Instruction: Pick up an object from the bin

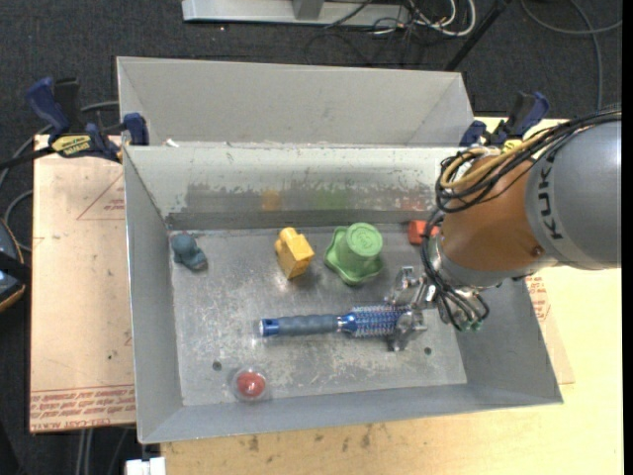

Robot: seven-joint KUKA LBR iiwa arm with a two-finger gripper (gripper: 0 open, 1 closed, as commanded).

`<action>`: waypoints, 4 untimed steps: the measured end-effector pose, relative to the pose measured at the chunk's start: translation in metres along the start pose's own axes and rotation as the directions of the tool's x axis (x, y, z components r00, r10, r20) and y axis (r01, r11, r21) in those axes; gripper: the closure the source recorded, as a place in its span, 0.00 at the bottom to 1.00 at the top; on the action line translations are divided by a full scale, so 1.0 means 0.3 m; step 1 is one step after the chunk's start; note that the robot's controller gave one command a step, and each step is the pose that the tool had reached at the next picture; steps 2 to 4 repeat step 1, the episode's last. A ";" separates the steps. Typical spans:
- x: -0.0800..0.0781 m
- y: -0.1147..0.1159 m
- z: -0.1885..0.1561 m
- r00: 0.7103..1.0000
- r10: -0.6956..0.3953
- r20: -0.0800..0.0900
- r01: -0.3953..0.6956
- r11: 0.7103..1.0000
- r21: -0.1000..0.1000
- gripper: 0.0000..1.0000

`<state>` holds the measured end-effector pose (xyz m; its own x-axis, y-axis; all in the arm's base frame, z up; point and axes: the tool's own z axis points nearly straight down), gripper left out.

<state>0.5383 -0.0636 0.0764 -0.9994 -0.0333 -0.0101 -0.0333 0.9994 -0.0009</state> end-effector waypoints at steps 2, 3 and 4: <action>0.030 -0.021 -0.430 1.000 0.011 -0.001 -0.011 1.000 0.000 1.00; 0.030 -0.021 -0.430 1.000 0.011 -0.001 -0.011 1.000 0.000 1.00; 0.030 -0.021 -0.430 1.000 0.011 -0.001 -0.011 1.000 0.000 1.00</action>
Offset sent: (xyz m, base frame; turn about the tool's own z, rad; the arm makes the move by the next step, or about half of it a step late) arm -0.0115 -0.0067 0.1252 0.0098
